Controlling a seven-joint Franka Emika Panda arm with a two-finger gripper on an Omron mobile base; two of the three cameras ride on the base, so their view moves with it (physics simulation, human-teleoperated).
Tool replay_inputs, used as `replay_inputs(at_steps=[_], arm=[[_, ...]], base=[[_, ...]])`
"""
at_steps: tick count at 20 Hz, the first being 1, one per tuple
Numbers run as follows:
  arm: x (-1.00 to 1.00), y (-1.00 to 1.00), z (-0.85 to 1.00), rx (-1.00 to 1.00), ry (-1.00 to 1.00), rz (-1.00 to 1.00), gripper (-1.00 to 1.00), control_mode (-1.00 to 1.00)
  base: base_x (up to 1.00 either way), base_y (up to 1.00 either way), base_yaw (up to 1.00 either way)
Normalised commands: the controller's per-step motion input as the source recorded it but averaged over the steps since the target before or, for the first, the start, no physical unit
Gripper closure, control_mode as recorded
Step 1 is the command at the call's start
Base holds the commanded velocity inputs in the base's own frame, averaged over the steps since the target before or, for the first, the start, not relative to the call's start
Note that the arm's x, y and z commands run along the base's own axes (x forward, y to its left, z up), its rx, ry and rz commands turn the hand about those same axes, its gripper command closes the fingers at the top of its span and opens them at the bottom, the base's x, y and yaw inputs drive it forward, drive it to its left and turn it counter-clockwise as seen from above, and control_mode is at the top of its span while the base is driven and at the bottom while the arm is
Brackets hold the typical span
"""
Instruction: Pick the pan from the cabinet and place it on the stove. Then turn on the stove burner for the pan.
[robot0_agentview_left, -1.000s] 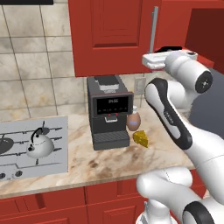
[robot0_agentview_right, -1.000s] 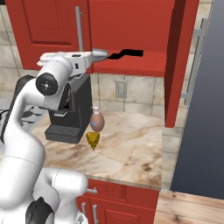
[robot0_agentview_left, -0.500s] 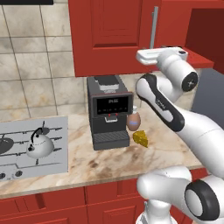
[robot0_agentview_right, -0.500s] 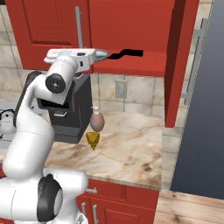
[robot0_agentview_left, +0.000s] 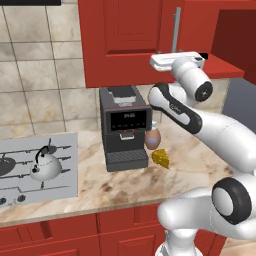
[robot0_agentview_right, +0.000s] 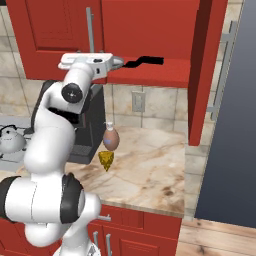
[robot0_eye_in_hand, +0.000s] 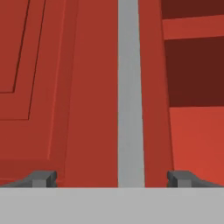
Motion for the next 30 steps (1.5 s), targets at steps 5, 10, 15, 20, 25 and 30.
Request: replay_inputs(at_steps=[5,10,15,20,25,30], arm=[[0.24,-0.02,0.0,0.0,0.0,0.0,-1.0,-1.0],[0.26,0.0,0.0,0.0,0.0,0.0,1.0,-1.0],[0.18,0.16,0.0,0.0,0.0,0.0,1.0,-1.0],[0.08,0.35,0.0,-0.01,0.0,0.0,1.0,-1.0],[0.0,0.34,0.0,-0.03,0.0,0.0,1.0,-1.0],[0.0,0.07,0.0,0.0,0.01,-0.01,1.0,-1.0]], base=[[0.0,0.0,0.0],[0.0,0.0,0.0],[0.0,0.0,0.0],[0.0,0.0,0.0],[0.0,0.0,0.0],[0.0,0.0,0.0]])
